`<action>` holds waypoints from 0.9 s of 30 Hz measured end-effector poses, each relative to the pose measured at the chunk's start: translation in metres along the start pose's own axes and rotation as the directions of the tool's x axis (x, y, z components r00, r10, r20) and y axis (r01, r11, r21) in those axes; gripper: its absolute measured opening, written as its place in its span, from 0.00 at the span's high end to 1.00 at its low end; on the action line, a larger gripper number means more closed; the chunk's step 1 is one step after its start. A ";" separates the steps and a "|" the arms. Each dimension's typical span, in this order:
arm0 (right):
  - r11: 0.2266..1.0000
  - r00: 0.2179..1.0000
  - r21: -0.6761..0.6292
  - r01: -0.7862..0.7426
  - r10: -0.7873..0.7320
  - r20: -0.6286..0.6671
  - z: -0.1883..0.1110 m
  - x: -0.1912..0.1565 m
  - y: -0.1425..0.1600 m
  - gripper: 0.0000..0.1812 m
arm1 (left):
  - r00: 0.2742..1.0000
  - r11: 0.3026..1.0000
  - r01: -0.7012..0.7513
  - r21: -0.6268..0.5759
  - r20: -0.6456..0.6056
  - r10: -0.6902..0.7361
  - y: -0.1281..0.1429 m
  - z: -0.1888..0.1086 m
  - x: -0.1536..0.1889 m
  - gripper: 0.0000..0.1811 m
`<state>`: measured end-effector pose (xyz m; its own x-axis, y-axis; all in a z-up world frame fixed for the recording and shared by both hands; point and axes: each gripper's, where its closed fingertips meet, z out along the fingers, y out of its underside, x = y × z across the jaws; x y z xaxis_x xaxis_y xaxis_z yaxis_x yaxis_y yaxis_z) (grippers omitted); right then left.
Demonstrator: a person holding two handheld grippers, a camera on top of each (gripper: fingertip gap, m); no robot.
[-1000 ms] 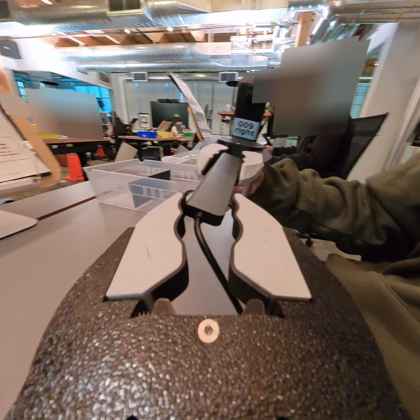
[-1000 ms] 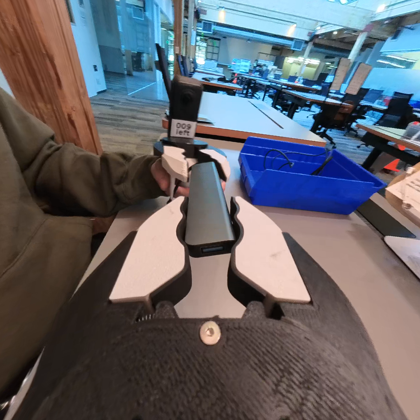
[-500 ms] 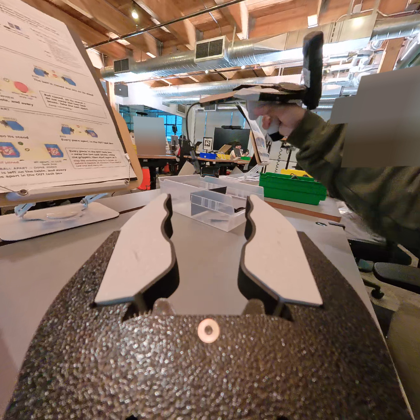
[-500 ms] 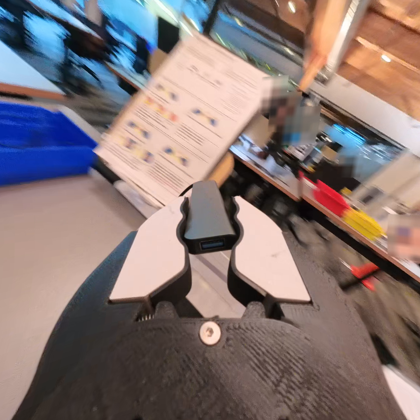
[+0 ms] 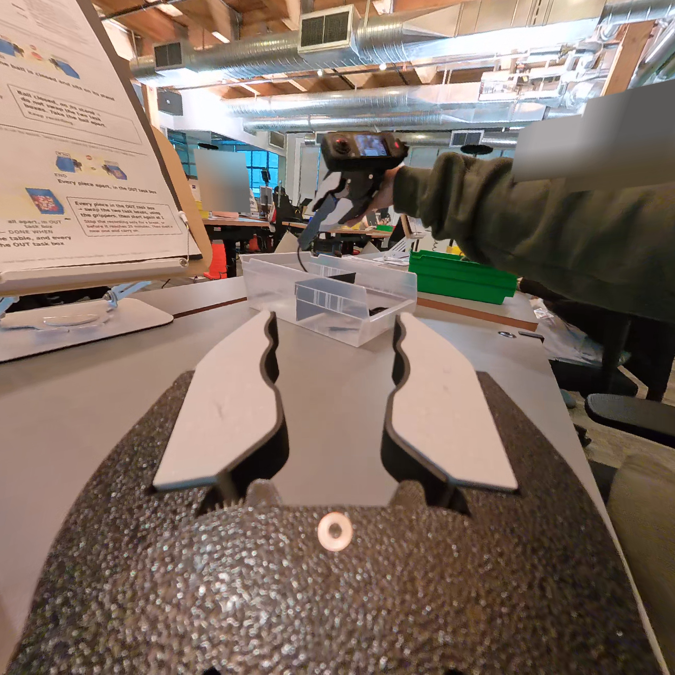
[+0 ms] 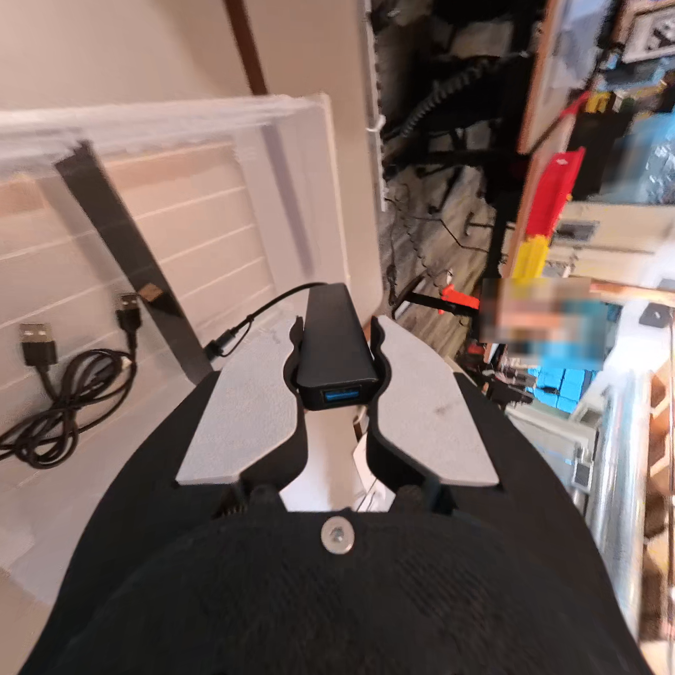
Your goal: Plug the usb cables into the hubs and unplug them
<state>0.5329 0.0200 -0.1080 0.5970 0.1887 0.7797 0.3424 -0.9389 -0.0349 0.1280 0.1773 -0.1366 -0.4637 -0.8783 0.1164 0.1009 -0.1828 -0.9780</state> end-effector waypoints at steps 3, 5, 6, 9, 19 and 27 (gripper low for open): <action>0.998 0.989 -0.026 0.063 -0.059 0.134 0.020 -0.024 -0.017 0.81 | 1.000 1.000 0.007 -0.012 -0.005 -0.007 0.005 0.002 0.000 0.68; 0.999 0.990 -0.025 0.028 -0.025 0.138 0.034 -0.027 -0.028 0.81 | 1.000 1.000 0.016 -0.022 -0.004 -0.016 0.009 0.003 0.000 0.68; 0.999 0.988 -0.043 -0.011 0.018 0.154 0.041 -0.029 -0.030 0.80 | 1.000 1.000 0.017 -0.025 -0.005 -0.018 0.010 0.003 0.000 0.68; 0.979 0.968 -0.157 -0.130 0.160 0.192 0.058 -0.032 -0.019 0.80 | 1.000 0.999 0.026 -0.029 -0.012 -0.026 0.012 0.003 0.001 0.68; 0.858 0.849 -0.238 -0.455 0.498 0.176 0.039 -0.012 0.049 0.68 | 0.999 0.999 0.029 -0.028 -0.024 -0.030 0.012 0.000 -0.001 0.68; 0.835 0.834 0.081 -0.544 0.527 0.165 -0.008 -0.033 -0.015 0.67 | 0.999 0.998 0.050 -0.031 -0.021 -0.050 0.016 0.001 -0.003 0.68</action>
<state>0.5019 0.0256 -0.1284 0.7981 -0.2896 0.5284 0.0201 -0.8636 -0.5037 0.1315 0.1768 -0.1522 -0.4866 -0.8585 0.1617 0.0508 -0.2126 -0.9758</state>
